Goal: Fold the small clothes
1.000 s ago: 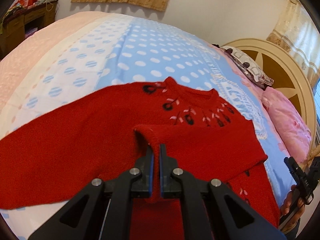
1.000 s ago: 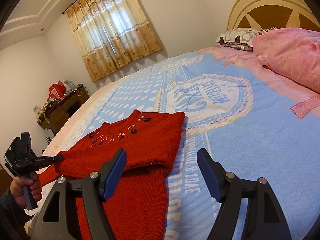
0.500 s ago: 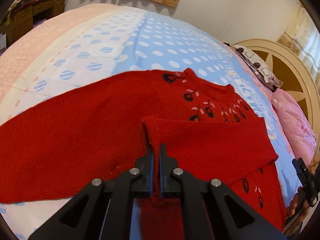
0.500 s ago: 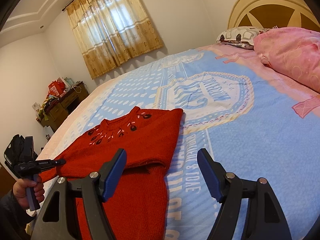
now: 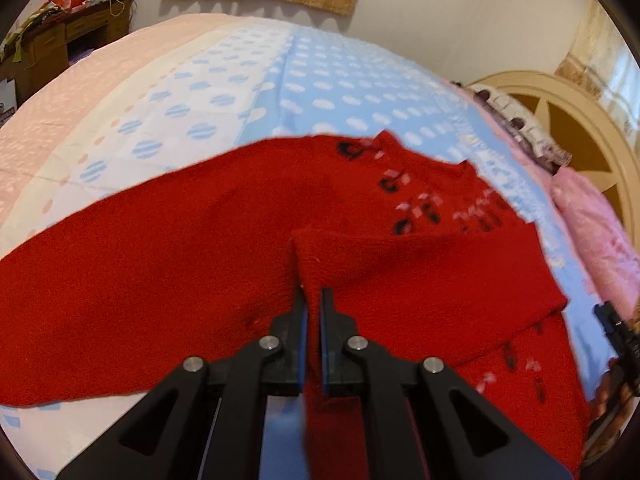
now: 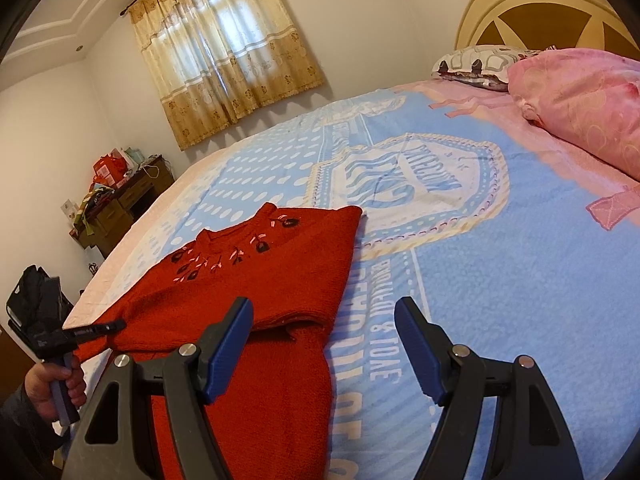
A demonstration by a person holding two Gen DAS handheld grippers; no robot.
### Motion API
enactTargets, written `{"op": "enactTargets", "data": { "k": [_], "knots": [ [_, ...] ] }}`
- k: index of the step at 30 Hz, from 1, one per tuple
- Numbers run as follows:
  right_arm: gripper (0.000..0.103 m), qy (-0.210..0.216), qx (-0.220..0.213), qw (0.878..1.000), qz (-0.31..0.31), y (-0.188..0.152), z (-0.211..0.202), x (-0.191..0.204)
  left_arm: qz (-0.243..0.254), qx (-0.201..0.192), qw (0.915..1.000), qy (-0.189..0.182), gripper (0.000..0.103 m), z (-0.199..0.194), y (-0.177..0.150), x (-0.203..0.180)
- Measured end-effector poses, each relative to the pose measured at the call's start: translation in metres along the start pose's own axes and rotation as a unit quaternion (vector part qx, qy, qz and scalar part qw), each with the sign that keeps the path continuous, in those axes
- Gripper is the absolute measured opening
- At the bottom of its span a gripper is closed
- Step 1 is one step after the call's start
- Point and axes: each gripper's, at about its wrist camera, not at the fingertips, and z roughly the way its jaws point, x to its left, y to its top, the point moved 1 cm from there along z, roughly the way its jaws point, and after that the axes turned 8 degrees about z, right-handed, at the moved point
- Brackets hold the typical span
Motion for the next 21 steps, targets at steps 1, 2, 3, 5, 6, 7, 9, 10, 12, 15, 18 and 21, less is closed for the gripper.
{"op": "enactTargets", "data": {
  "k": [1,2,3,5,6,7,9,10,12,15,18,21],
  "knots": [
    [0.074,-0.001,-0.001,1.000,0.001,0.000,0.000,0.000,-0.005,0.000,1.0000,-0.003,0.007,0.002,-0.002,0.002],
    [0.074,-0.004,-0.003,1.000,0.004,0.000,-0.001,-0.001,-0.006,-0.003,1.0000,-0.004,0.008,0.001,-0.004,0.002],
    [0.074,-0.006,-0.004,1.000,0.007,0.001,-0.002,-0.001,-0.001,-0.006,1.0000,0.001,0.011,0.000,-0.004,0.001],
    [0.074,-0.012,-0.001,1.000,0.005,0.005,-0.003,0.003,0.002,-0.009,0.9999,0.007,0.013,-0.004,-0.004,0.001],
    [0.074,-0.013,0.004,1.000,-0.002,0.006,-0.003,0.007,0.000,-0.010,0.9999,0.007,0.014,-0.005,-0.004,0.001],
    [0.074,-0.015,0.016,1.000,-0.017,0.007,-0.002,0.016,-0.001,-0.011,0.9999,0.010,0.022,-0.008,-0.004,0.002],
    [0.074,-0.012,0.036,0.998,-0.057,0.009,0.000,0.039,0.010,-0.024,0.9992,0.030,0.046,-0.017,-0.003,0.002],
    [0.077,-0.008,0.043,0.996,-0.074,0.010,0.003,0.048,0.015,-0.034,0.9985,0.040,0.059,-0.020,-0.004,0.002],
    [0.080,-0.005,0.070,0.988,-0.136,0.009,0.016,0.082,0.026,-0.054,0.9965,0.058,0.067,-0.025,-0.005,0.002],
    [0.080,-0.003,0.090,0.981,-0.174,0.004,0.044,0.110,0.030,-0.043,0.9966,0.063,0.067,-0.016,-0.006,0.002],
    [0.080,-0.024,0.129,0.975,-0.179,-0.005,0.086,0.116,0.039,-0.021,0.9963,0.074,0.067,-0.006,-0.011,-0.001],
    [0.081,-0.050,0.185,0.971,-0.146,-0.018,0.117,0.100,0.049,-0.016,0.9951,0.084,0.069,-0.005,-0.014,-0.001]
  ]
}}
